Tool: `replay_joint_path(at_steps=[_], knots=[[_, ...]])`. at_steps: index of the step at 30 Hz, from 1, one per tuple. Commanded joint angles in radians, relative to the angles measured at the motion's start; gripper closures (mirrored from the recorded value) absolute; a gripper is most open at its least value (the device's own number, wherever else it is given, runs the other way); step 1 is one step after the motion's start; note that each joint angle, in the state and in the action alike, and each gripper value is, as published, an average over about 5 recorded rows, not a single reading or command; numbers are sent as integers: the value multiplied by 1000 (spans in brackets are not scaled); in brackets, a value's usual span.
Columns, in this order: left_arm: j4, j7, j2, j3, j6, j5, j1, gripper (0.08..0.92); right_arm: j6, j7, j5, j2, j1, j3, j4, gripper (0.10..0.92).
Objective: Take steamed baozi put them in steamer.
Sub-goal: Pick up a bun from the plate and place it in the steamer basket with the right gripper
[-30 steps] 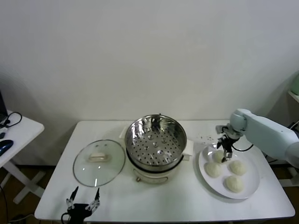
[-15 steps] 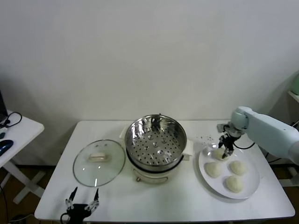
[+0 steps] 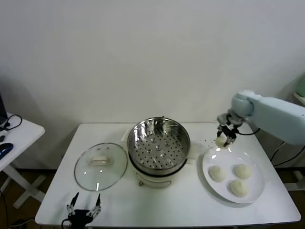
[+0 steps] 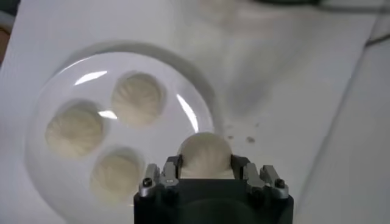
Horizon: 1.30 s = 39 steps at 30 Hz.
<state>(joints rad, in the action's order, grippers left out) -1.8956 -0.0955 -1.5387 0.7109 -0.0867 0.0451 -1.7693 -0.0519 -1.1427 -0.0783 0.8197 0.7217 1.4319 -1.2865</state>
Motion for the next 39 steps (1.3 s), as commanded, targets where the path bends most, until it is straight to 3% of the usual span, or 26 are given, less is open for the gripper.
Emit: replay_joint_path(at_steps=[1,10,21,39], knots=[[-6,2,0,-3,-1,3,-1,177,-153,9,-28,109,428,78,-242,465],[-20,3,-2,-2,-1,-1,0,177,-233,100,-54,250,263,-7,-312,465],[-29,4,-4,6,-2,-5,-1,177,-443,207,330,320,-55,-43,-95,466],[-2,5,-9,11,-7,0,12,177,-442,214,561,347,-259,-142,19,457]])
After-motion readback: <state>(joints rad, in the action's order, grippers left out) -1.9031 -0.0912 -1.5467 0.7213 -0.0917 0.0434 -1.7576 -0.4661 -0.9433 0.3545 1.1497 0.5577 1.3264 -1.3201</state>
